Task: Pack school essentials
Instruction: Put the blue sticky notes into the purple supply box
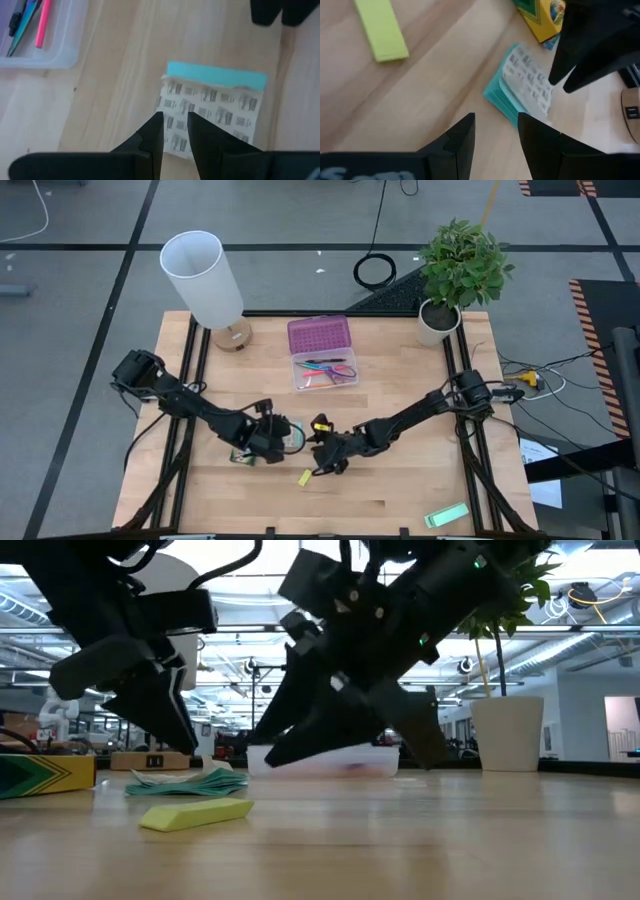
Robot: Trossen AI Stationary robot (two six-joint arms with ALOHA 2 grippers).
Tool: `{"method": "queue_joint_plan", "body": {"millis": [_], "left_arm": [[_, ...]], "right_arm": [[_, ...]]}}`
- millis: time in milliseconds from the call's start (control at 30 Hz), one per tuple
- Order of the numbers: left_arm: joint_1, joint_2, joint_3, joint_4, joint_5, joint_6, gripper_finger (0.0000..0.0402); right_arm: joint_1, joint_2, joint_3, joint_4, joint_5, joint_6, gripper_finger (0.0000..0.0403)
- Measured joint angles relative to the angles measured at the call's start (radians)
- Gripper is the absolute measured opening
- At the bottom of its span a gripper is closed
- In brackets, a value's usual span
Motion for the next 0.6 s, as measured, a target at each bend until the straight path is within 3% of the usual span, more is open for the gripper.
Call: {"method": "queue_joint_plan", "body": {"millis": [467, 600], "left_arm": [[0.010, 0.000, -0.112, 0.160, 0.035, -0.015, 0.0090], [0.020, -0.002, -0.155, 0.251, 0.048, -0.009, 0.0090]], "right_arm": [[-0.019, 0.048, 0.096, -0.099, 0.014, -0.126, 0.0144], [-0.014, 0.051, 0.096, -0.105, 0.024, -0.146, 0.0172]]}}
